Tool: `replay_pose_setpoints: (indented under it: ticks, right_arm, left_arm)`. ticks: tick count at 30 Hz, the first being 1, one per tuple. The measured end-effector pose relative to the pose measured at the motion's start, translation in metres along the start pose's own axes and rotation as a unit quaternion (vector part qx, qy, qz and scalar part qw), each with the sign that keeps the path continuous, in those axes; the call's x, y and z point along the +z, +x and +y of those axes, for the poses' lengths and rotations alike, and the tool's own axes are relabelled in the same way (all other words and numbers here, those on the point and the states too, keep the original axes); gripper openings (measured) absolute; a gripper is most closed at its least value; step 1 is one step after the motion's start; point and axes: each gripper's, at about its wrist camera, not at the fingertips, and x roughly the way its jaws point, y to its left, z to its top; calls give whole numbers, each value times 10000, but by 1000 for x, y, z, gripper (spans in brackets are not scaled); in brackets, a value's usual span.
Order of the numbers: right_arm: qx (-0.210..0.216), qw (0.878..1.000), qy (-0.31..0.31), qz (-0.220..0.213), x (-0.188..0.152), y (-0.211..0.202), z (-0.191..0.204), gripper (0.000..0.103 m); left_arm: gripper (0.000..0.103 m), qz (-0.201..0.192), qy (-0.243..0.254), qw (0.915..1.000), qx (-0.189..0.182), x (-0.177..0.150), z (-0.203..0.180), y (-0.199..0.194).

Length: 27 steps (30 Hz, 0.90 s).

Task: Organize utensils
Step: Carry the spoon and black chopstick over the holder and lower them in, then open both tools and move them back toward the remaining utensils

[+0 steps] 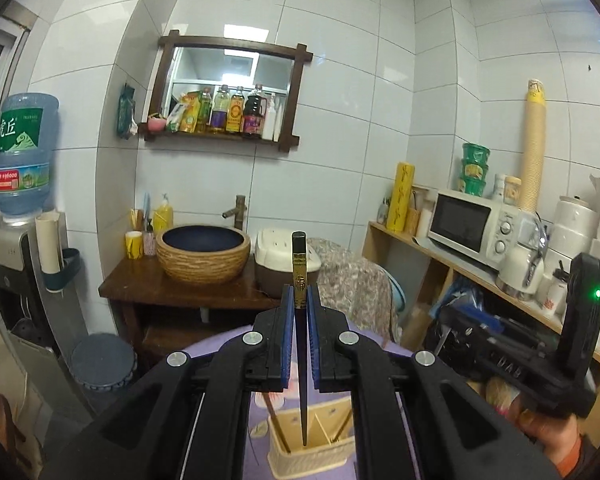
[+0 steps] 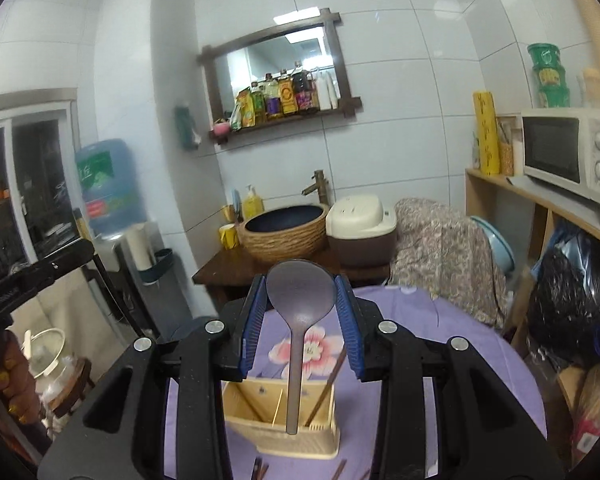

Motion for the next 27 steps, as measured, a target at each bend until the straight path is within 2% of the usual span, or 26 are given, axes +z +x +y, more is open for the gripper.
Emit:
replay_pose_setpoints:
  ticks: [4, 9, 15, 22, 25, 26, 27]
  right_arm:
    - [-230, 9996, -139, 49, -23, 32, 6, 36]
    - [-506, 9980, -136, 344, -73, 65, -2, 36]
    - [-558, 9954, -342, 703, -117, 78, -5, 36]
    - [-609, 9932, -531, 840, -139, 80, -3, 36]
    - [-660, 9930, -508, 833, -144, 79, -5, 37]
    - [-667, 9931, -496, 827, -145, 78, -6, 37]
    - [-663, 9932, -483, 830, -145, 77, -7, 37]
  left_arm:
    - [8, 177, -33, 9997, 182, -25, -3, 34]
    - [8, 592, -2, 9974, 404, -77, 1, 72]
    - [8, 1055, -76, 9935, 408, -124, 13, 85]
    - [8, 1240, -29, 9912, 450, -140, 19, 88]
    - [8, 1196, -138, 9916, 471, -141, 23, 84]
    - [9, 1193, -155, 9916, 465, -140, 25, 82]
    - [14, 1193, -167, 9917, 454, -141, 26, 79]
